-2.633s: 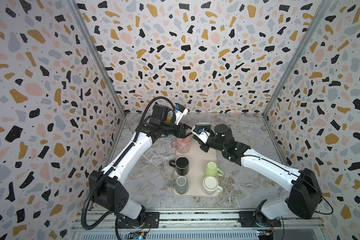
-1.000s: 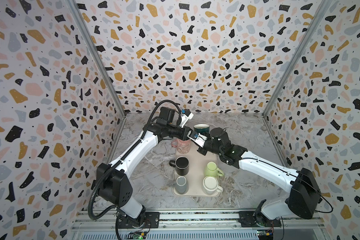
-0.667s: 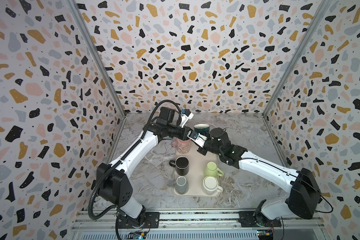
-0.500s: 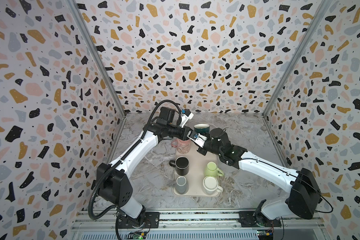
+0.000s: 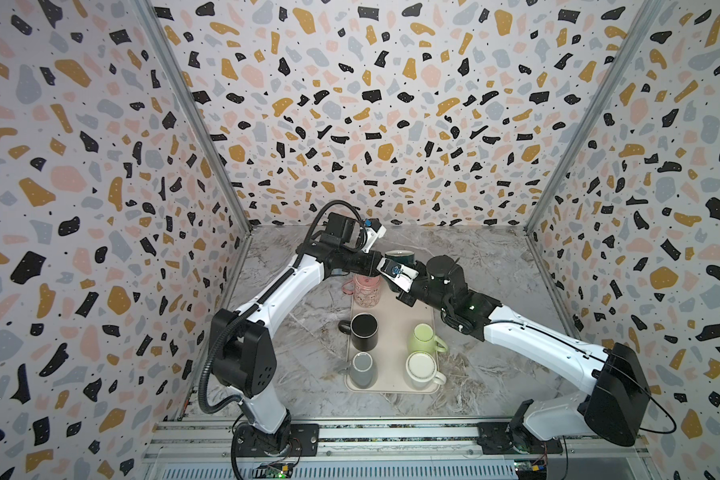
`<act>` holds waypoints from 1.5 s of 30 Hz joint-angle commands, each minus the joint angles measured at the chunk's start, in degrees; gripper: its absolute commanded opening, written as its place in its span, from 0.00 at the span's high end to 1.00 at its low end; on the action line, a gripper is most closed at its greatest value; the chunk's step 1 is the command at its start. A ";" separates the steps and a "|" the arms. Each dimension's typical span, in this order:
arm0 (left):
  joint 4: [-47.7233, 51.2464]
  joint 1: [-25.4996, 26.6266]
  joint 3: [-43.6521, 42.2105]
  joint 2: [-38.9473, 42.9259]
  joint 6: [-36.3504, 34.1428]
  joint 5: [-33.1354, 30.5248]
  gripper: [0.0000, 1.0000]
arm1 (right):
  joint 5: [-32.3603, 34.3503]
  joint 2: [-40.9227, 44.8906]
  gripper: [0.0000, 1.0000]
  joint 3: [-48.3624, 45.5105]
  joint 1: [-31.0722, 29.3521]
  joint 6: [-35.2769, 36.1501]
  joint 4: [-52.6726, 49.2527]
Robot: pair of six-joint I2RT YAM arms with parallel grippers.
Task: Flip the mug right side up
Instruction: 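Open the right gripper and pull back while the left gripper carries the mug away, then lower the green mug upright beside the light-blue mug with the left gripper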
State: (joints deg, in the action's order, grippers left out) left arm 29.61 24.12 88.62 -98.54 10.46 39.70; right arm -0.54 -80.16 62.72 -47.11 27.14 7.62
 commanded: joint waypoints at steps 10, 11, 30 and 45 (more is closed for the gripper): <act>-2.78 -0.79 17.50 -9.78 -1.08 0.30 1.00 | 3.36 6.94 0.78 -3.14 1.28 -2.94 -3.09; -1.85 -0.91 18.94 -10.91 -1.70 -0.41 1.00 | 3.71 7.43 0.78 -3.36 1.40 -3.34 -3.29; -16.43 -4.54 14.53 -16.06 -5.99 -16.74 1.00 | -4.47 17.33 0.80 -9.88 8.33 -13.23 -1.40; -41.77 -5.75 -4.80 -12.81 0.97 -25.46 1.00 | -4.69 17.05 0.81 -9.82 8.77 -13.78 -1.56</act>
State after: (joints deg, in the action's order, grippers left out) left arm 2.46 18.74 84.53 -116.14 9.10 16.47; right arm -4.84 -63.92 52.75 -38.57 14.22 5.13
